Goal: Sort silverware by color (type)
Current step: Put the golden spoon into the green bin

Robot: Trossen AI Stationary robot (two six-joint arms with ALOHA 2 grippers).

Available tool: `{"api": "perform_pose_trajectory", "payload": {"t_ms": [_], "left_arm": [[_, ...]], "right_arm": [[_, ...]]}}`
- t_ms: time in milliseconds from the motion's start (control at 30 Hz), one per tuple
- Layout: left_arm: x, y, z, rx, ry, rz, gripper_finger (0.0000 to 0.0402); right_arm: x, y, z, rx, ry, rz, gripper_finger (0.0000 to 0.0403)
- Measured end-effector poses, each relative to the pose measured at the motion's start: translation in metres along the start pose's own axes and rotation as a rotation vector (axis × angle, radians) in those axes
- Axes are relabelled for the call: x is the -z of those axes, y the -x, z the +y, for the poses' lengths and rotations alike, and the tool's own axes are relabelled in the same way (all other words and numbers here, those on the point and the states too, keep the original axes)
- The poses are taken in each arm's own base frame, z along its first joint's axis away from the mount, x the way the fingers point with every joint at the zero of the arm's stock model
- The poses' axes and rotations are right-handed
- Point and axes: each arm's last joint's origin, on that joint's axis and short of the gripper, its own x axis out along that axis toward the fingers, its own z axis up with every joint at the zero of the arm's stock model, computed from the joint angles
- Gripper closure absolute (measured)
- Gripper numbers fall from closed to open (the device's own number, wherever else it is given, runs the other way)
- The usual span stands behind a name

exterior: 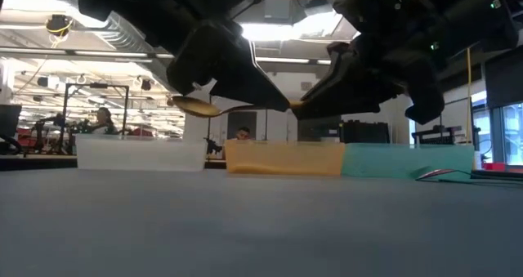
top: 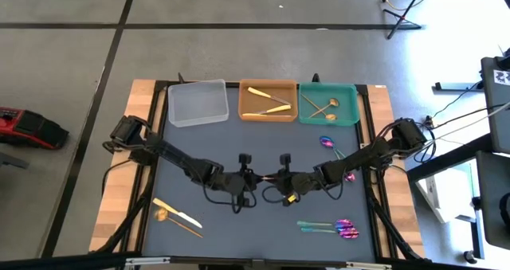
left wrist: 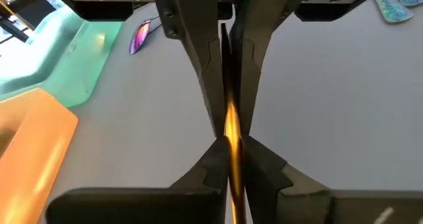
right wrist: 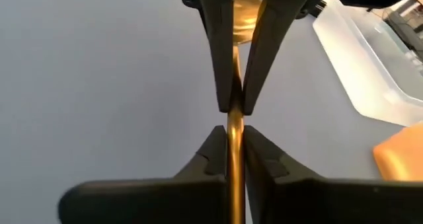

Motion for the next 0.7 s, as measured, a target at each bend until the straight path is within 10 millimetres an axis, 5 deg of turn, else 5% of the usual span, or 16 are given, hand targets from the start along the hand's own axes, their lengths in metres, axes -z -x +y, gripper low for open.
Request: {"api": "perform_pose_trajectory", "payload": {"t_ms": [300, 700], "left_arm": [[-0.002, 0.005, 0.001, 0.012, -0.017, 0.013, 0.0290], [0.004, 0.038, 0.007, 0.053, -0.045, 0.179, 0.0275]], "right_arm": [[0.005, 0.006, -0.004, 0.043, 0.008, 0.087, 0.0394], [-0.007, 0.071, -0.059, 0.308, -0.034, 0.225, 0.0395]]}}
